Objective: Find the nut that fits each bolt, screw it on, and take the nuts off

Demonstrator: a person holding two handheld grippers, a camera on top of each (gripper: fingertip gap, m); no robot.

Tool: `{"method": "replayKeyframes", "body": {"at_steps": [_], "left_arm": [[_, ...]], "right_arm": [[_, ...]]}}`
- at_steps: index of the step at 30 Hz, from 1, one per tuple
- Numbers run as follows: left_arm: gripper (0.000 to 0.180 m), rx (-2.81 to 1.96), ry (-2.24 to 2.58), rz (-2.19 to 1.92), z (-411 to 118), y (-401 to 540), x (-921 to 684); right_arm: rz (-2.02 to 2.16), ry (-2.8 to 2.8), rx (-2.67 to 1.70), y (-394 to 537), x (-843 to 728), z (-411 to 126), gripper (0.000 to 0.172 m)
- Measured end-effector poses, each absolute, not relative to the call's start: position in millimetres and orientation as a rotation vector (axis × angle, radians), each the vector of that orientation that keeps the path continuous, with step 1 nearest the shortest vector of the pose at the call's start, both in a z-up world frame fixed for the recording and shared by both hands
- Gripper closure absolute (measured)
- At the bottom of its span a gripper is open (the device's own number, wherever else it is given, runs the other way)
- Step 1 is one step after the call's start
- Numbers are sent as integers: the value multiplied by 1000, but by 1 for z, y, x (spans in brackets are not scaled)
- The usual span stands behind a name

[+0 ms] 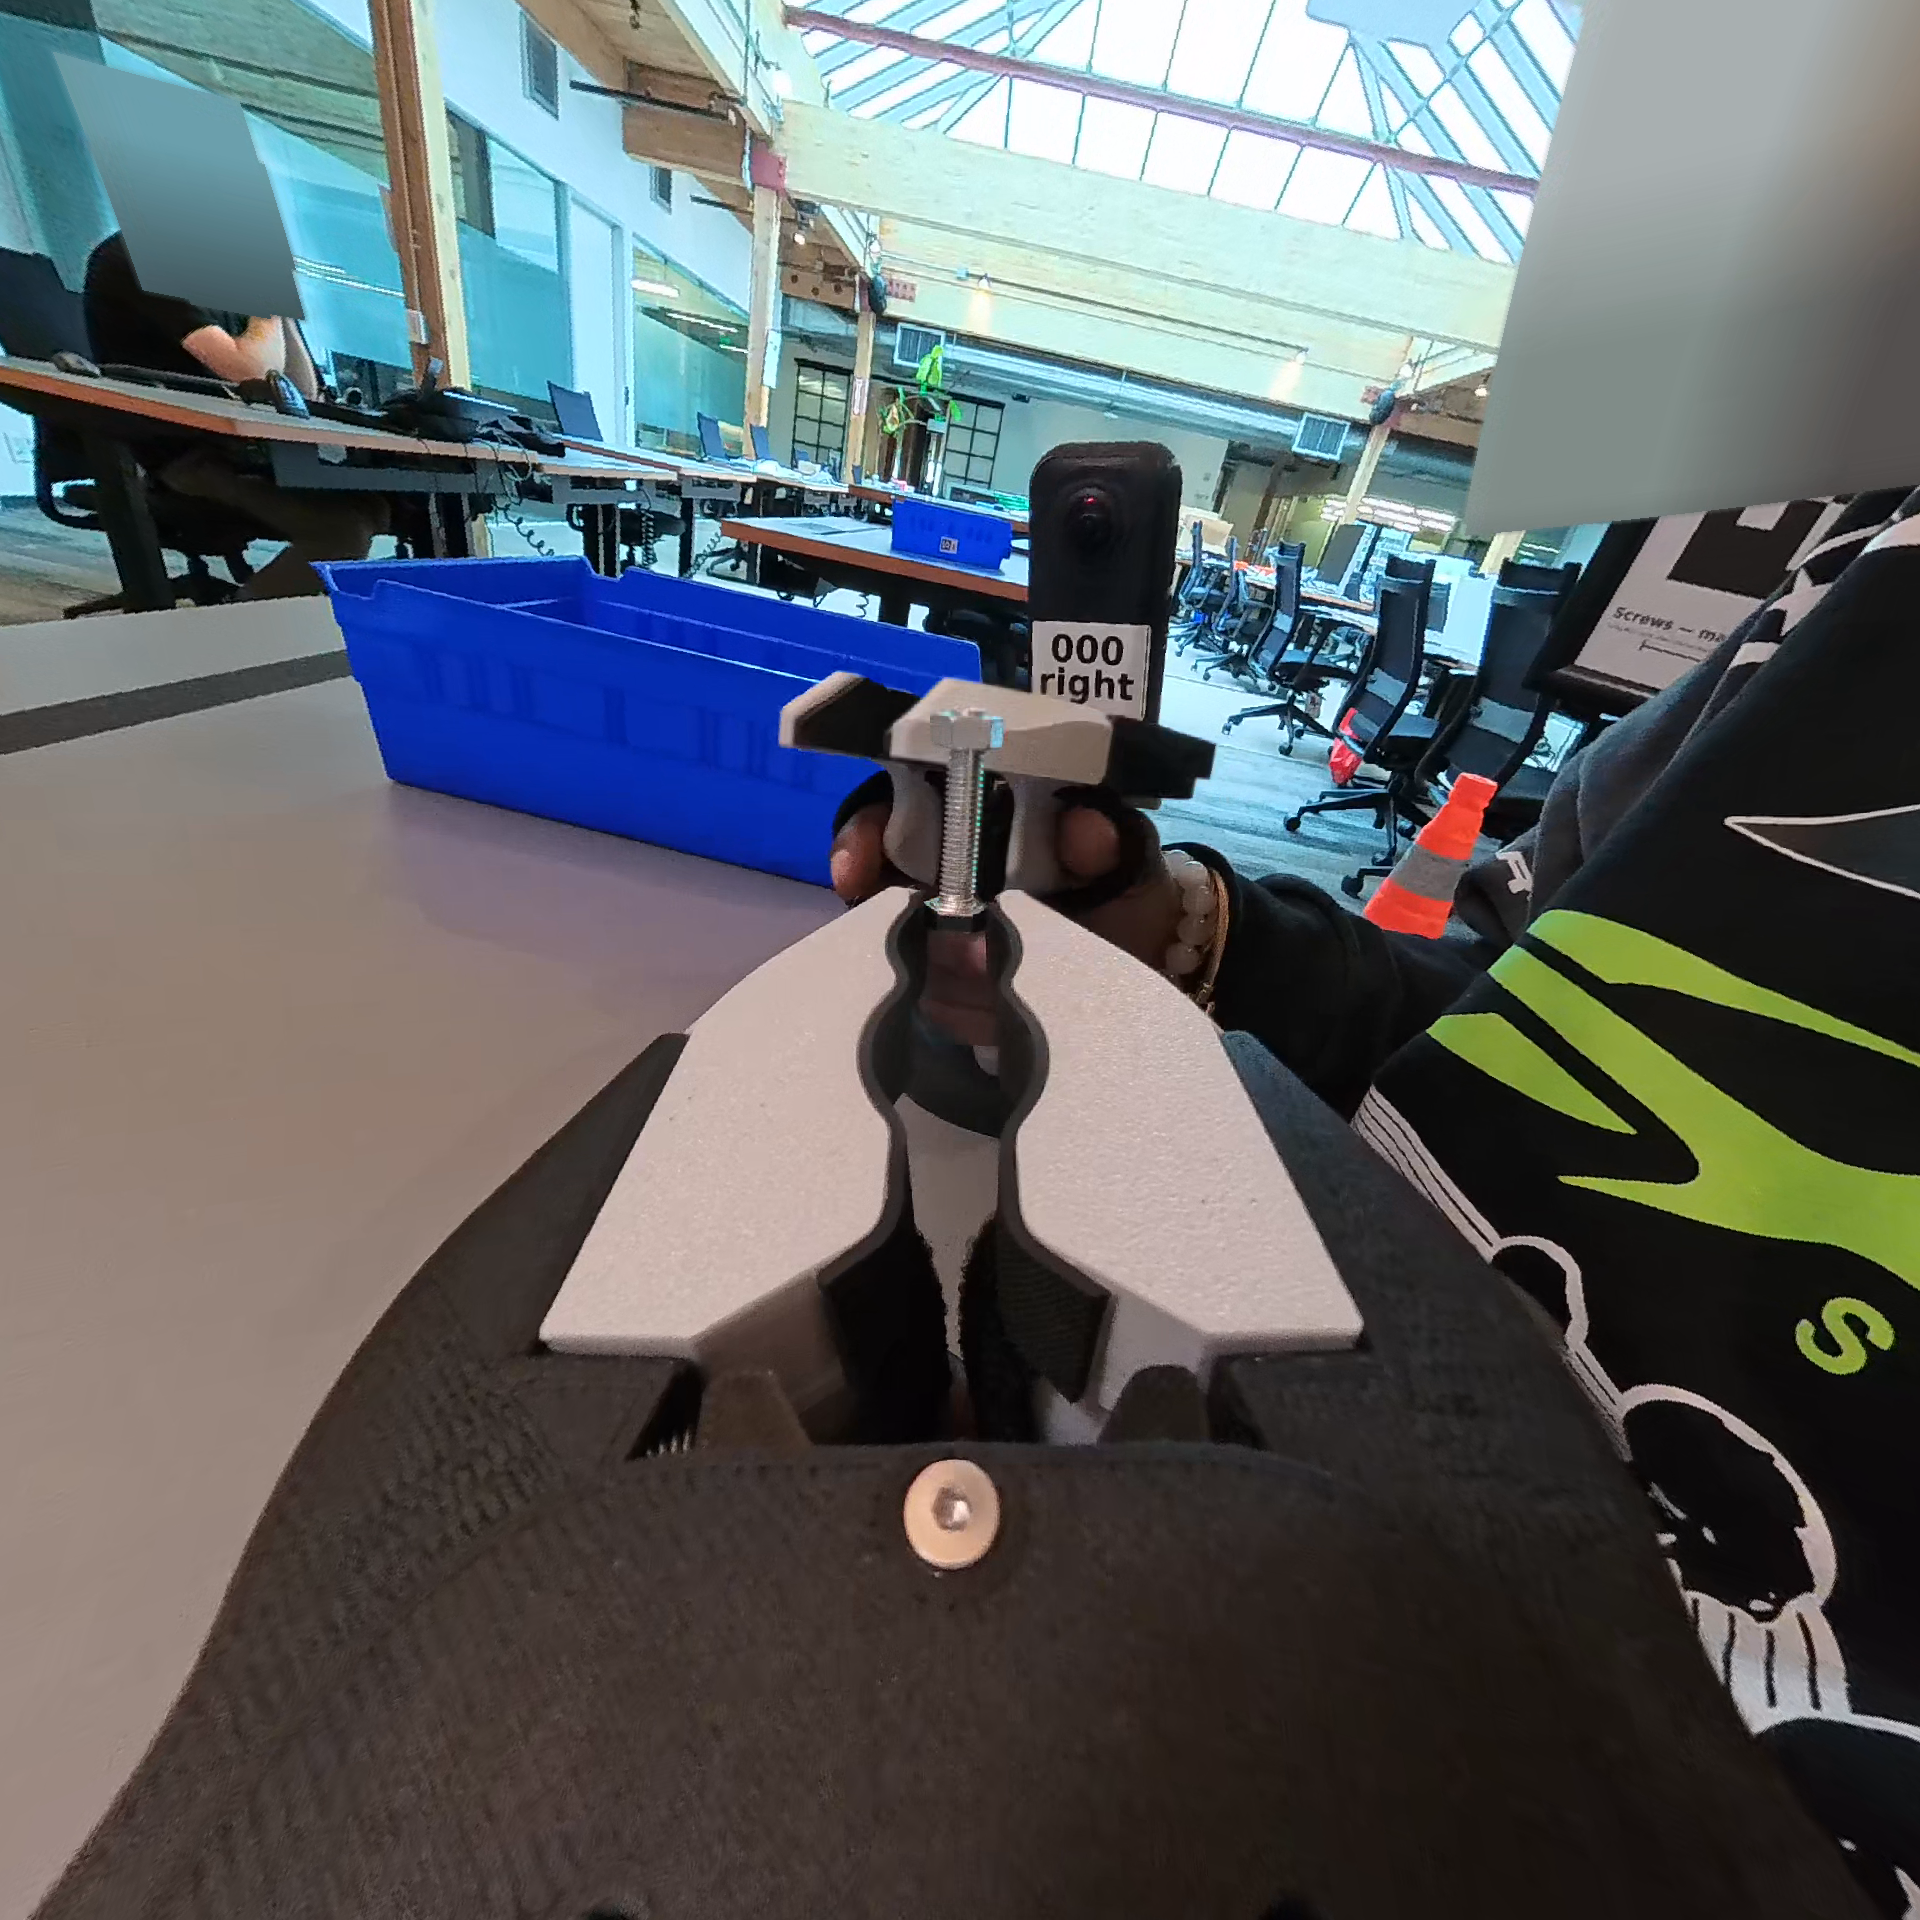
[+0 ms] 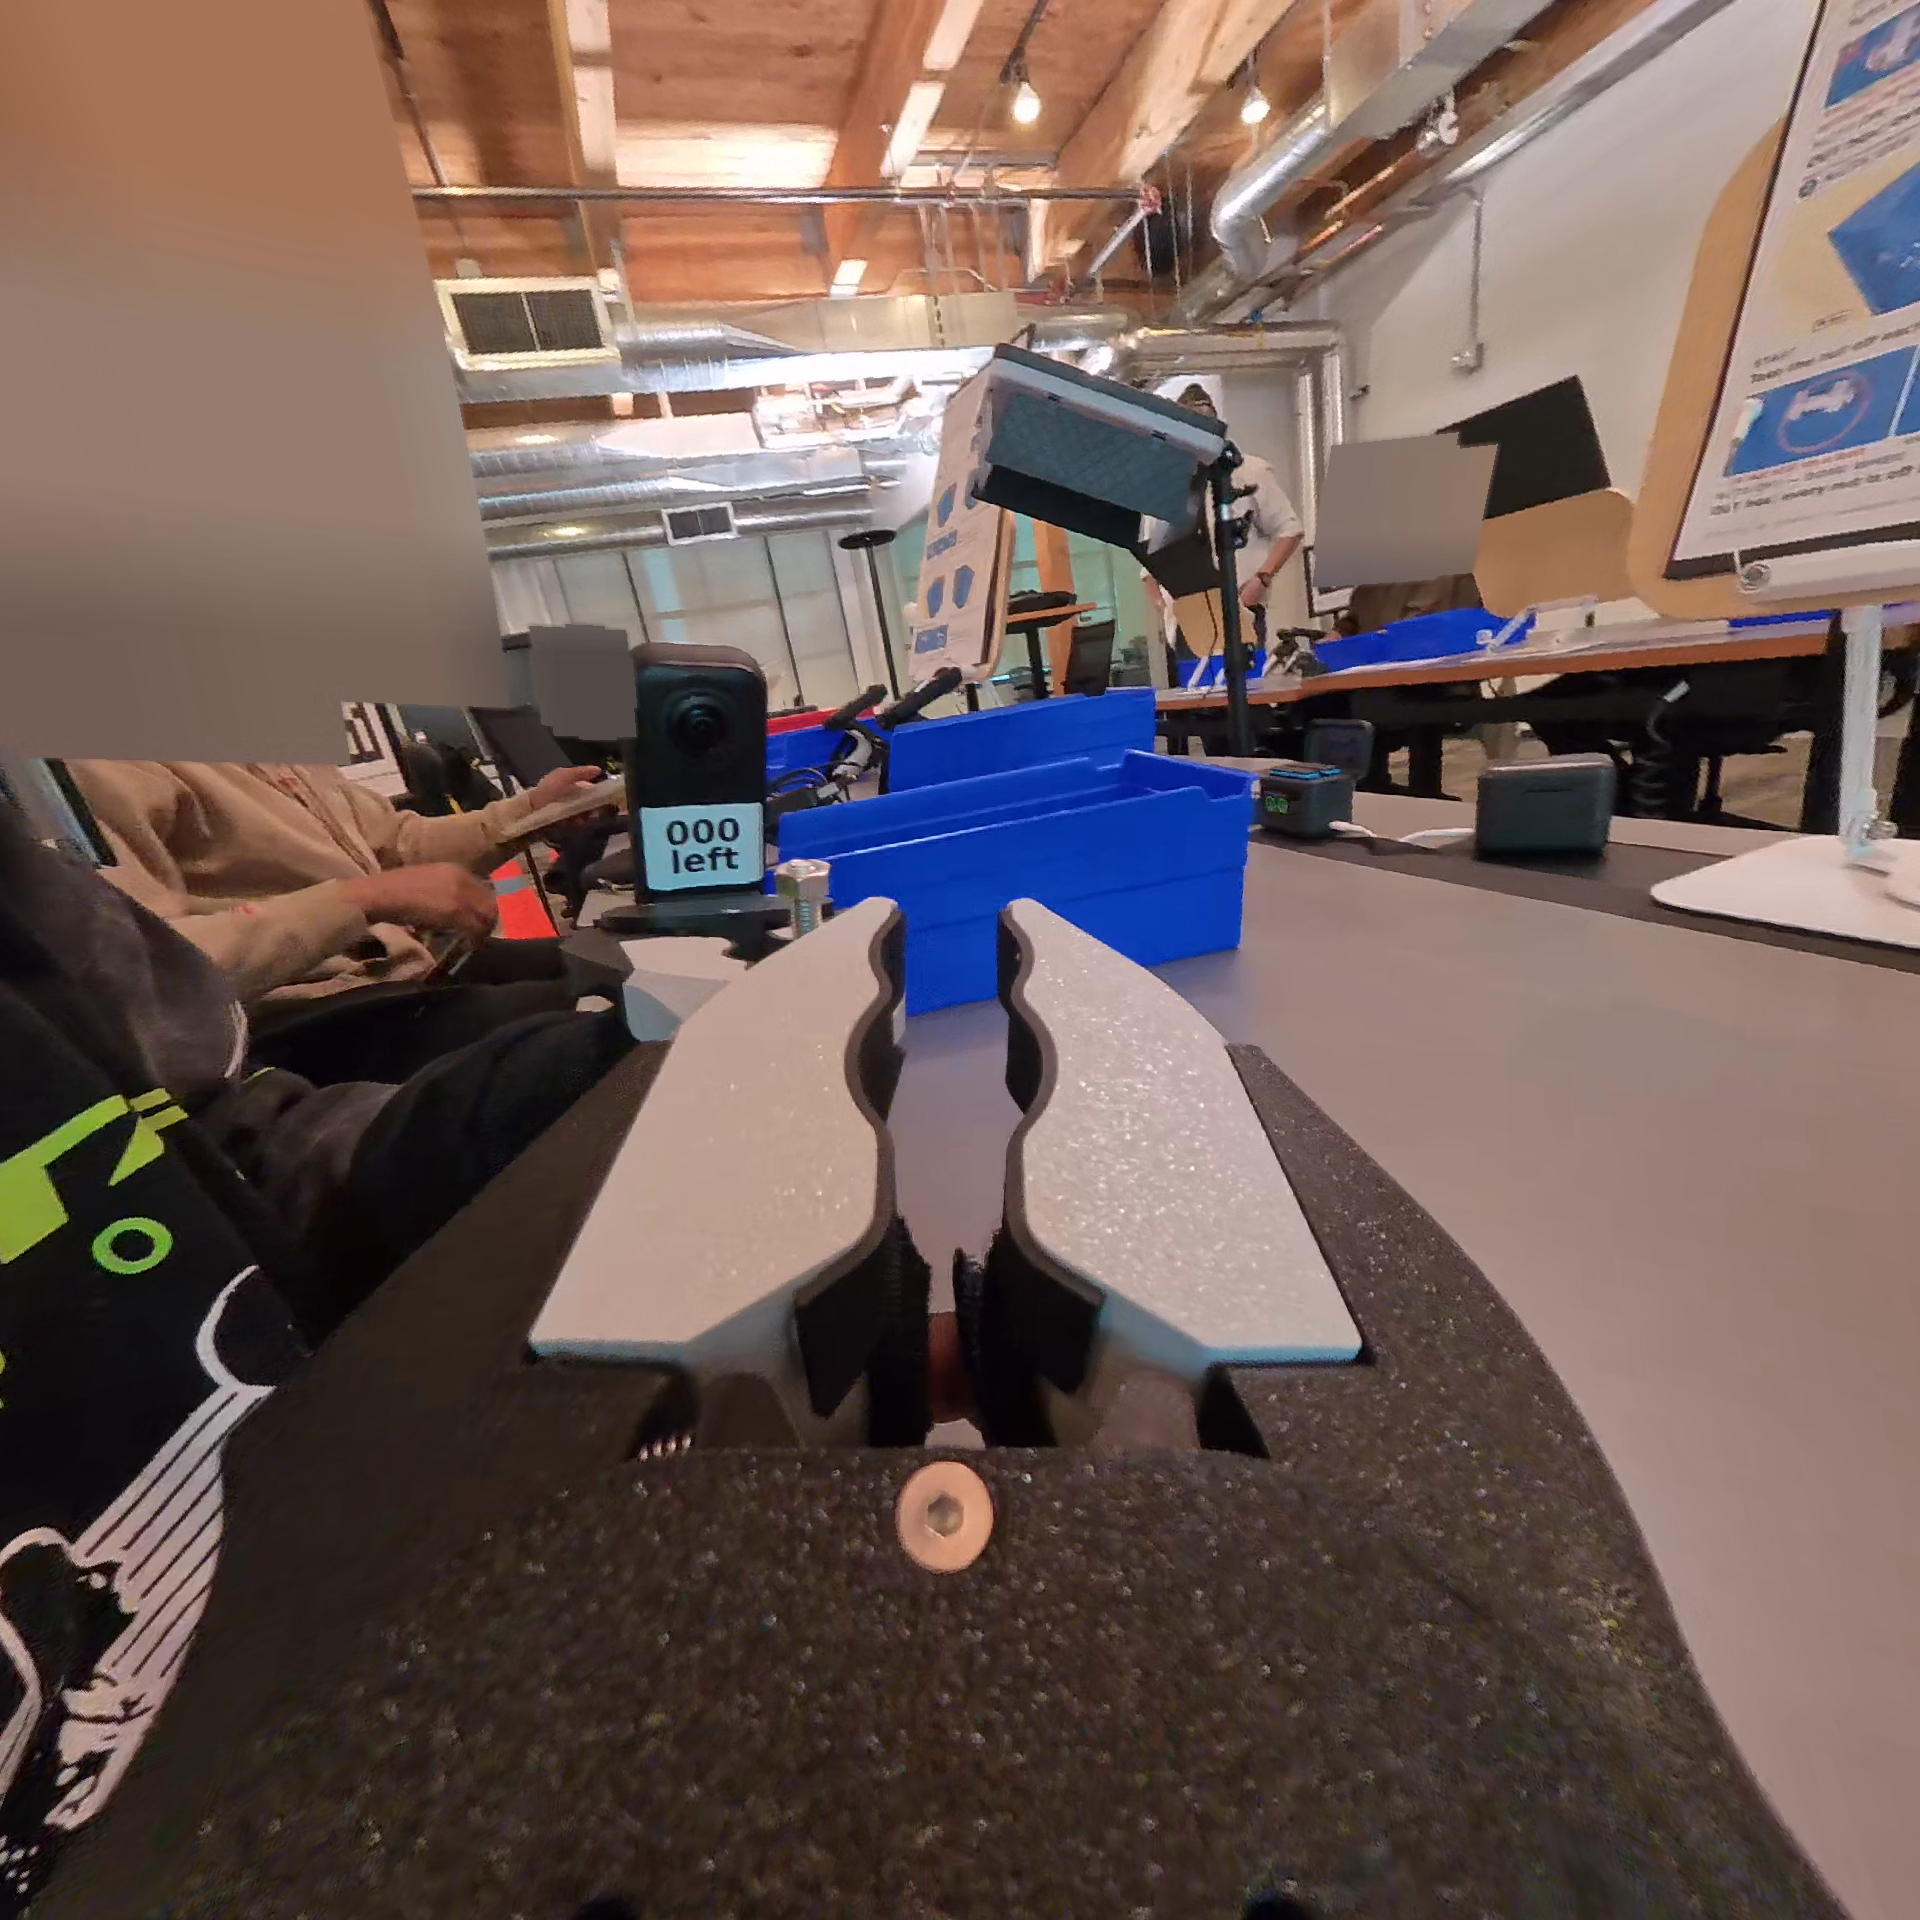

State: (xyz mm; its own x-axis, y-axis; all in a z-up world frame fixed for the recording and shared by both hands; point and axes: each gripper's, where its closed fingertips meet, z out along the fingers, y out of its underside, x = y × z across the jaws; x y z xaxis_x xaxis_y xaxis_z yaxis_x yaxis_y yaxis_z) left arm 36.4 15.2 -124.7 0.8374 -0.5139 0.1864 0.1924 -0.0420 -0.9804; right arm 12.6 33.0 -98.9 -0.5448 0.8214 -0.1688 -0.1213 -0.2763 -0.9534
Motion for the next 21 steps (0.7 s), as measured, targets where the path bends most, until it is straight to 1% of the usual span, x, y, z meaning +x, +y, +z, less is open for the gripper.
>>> {"method": "replayKeyframes", "body": {"at_steps": [6,8,13,14,15,17,19,21], "left_arm": [[170,-1528,273,-565,-127,16,37],[170,-1544,288,-551,-129,17,39],[170,-1540,287,-550,-129,17,39],[170,-1533,281,-559,-128,17,38],[170,-1523,281,-567,-126,16,38],[170,-1524,281,-563,-127,16,38],[170,-1524,281,-563,-127,16,38],[170,-1521,275,-565,-126,16,37]], "right_arm": [[1998,-1317,-833,23,21,-89,136],[1989,-1335,-828,20,20,-91,133],[1940,-1352,-843,22,18,-95,137],[1936,-1345,-848,23,18,-95,141],[1913,-1333,-869,27,16,-96,150],[1868,-1330,-902,33,13,-99,156],[1883,-1326,-890,32,14,-98,155],[1919,-1313,-868,30,17,-94,149]]}}
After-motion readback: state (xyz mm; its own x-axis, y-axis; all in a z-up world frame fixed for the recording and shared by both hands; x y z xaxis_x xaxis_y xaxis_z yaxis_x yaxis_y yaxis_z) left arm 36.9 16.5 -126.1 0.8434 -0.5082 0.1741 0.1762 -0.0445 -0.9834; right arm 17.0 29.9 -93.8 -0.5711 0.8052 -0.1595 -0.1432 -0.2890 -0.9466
